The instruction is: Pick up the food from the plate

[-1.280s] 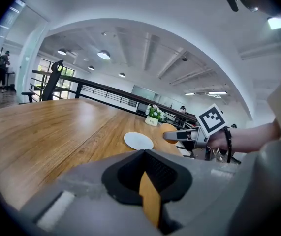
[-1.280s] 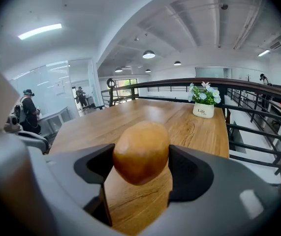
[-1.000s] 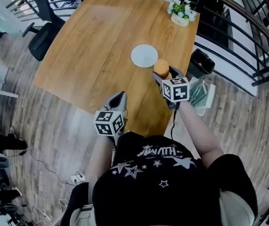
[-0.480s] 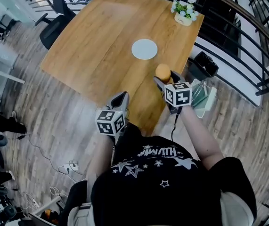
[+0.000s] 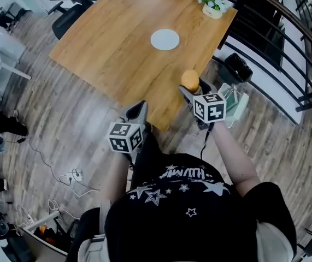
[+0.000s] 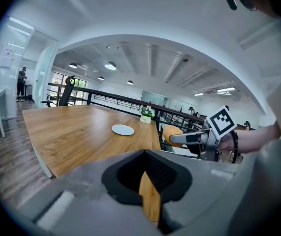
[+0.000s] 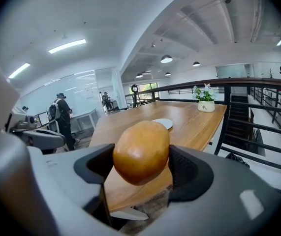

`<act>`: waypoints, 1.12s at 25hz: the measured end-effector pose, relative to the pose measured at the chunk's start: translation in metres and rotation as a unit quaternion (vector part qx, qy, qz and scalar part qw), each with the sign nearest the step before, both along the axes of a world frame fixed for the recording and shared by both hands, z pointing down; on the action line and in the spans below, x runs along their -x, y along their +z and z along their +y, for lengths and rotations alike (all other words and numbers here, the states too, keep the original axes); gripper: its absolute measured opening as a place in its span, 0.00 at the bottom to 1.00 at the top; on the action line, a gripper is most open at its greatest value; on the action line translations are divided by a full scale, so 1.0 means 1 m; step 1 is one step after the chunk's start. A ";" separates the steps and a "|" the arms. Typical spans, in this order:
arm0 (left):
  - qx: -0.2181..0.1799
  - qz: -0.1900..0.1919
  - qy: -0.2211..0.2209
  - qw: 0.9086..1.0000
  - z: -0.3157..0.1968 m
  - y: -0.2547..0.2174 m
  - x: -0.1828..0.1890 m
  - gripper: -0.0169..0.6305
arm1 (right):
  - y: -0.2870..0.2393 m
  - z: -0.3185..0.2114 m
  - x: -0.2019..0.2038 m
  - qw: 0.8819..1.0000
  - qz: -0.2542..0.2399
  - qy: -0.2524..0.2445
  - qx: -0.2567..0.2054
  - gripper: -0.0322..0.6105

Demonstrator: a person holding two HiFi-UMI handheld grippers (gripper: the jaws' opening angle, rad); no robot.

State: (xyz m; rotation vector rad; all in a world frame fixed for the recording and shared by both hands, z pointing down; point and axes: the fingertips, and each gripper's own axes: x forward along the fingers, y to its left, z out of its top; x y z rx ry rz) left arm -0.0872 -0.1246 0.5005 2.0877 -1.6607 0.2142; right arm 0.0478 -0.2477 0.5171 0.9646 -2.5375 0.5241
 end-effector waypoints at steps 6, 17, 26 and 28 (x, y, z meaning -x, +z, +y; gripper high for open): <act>0.001 -0.001 -0.022 1.000 0.029 -0.003 -0.014 0.03 | -0.001 0.030 -0.012 1.000 0.005 -0.021 -0.005 0.58; -0.001 -0.010 -0.031 0.999 0.063 -0.009 -0.022 0.03 | -0.009 0.061 -0.022 1.000 -0.014 -0.011 -0.007 0.58; -0.012 -0.002 -0.026 1.000 0.094 -0.018 -0.013 0.03 | -0.007 0.098 -0.018 1.000 0.000 -0.006 -0.007 0.58; -0.012 0.000 -0.026 1.000 0.107 -0.017 -0.008 0.03 | -0.009 0.111 -0.014 1.000 0.002 -0.005 -0.008 0.58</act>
